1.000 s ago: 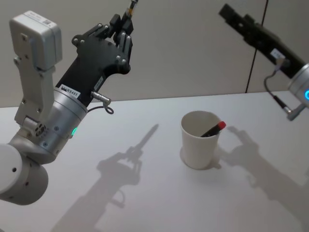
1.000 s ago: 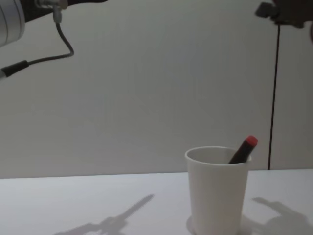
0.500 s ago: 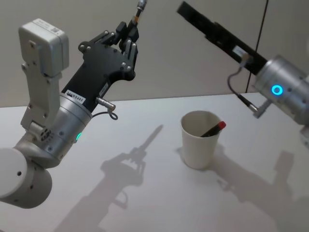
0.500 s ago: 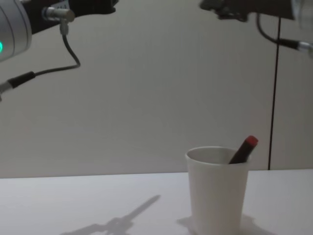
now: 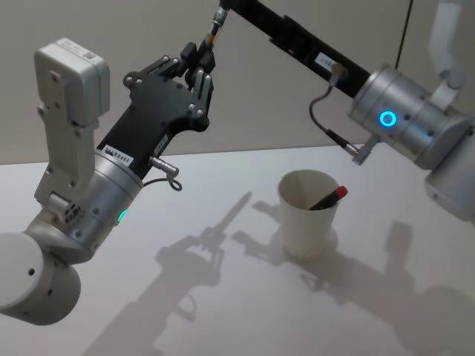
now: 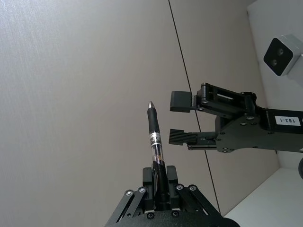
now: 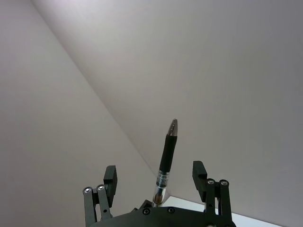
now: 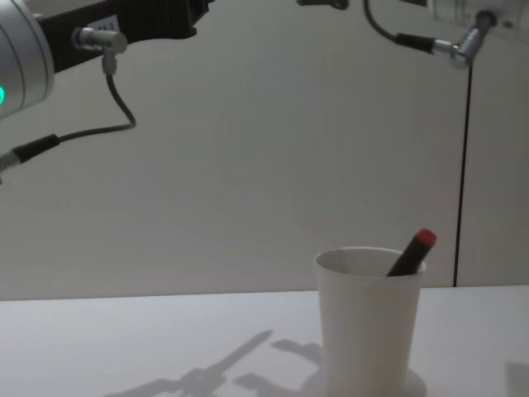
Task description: Place the pen into the pen holder.
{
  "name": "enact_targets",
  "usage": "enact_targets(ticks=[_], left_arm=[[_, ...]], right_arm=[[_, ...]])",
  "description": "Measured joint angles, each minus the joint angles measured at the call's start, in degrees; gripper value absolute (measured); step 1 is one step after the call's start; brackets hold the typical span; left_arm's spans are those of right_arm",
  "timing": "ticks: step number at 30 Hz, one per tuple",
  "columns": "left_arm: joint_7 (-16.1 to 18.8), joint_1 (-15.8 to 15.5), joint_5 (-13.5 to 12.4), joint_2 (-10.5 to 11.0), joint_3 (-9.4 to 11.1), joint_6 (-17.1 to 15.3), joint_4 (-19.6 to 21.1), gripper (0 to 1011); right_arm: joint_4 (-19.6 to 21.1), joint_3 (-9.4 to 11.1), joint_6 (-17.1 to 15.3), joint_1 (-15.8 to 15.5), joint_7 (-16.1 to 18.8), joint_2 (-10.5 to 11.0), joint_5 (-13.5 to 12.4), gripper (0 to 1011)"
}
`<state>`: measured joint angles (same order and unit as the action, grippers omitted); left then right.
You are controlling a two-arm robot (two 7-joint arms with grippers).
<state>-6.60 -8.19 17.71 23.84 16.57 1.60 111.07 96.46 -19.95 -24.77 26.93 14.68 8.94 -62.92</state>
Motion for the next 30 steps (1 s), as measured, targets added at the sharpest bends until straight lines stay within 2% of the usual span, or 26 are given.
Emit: enact_targets(ticks=[15,30], left_arm=[[1.0,1.2,-0.8,0.4,-0.4,0.1,0.6,177],[1.4,2.0,-1.7,0.3,-0.8,0.0,1.0,177]], right_arm=[[-2.3,-1.5,-0.8,1.4,1.0,-1.1,0.5,1001],[-3.5,-2.6,0.0,1.7,-0.4,-1.6,-0.2,1002]])
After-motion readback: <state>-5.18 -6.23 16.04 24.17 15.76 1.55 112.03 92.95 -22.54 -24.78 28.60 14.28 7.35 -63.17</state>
